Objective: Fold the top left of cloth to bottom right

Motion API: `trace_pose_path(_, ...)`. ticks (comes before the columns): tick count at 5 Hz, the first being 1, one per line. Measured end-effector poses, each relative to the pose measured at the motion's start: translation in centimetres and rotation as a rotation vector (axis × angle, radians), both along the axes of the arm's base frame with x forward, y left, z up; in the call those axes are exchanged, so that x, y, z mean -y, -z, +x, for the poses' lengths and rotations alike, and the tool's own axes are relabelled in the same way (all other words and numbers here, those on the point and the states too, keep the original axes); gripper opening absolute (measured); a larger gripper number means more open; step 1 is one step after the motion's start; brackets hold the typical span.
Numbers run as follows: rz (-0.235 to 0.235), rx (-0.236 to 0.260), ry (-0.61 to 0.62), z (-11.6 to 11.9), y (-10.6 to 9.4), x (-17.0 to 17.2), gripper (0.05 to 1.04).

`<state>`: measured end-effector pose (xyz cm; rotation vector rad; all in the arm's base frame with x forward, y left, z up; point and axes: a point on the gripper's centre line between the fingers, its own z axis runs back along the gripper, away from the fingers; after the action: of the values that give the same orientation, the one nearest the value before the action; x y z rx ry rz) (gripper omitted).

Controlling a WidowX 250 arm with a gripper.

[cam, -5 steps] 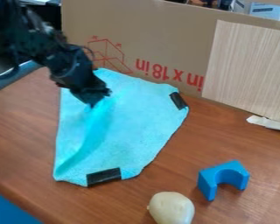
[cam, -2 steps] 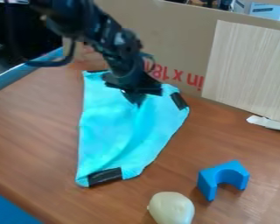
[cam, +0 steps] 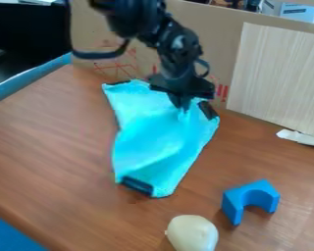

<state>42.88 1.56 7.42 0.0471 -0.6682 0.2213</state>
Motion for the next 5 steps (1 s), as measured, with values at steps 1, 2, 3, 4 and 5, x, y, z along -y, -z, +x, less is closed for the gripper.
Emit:
trace_pose_path(1,0.004,0.014,-0.017,1.0,-0.3,1.4,0.051)
trace_pose_path(2,0.0,0.007,-0.015,1.9,-0.4,2.7,0.073)
trace_pose_path(3,0.003,-0.047,0.008,1.8,-0.3,3.6,0.214)
trace_pose_path(4,-0.019,-0.147,0.143,0.6,0.3,4.3,0.463)
trace_pose_path(5,-0.072,-0.139,0.284,-2.1,-5.2,2.0,0.757)
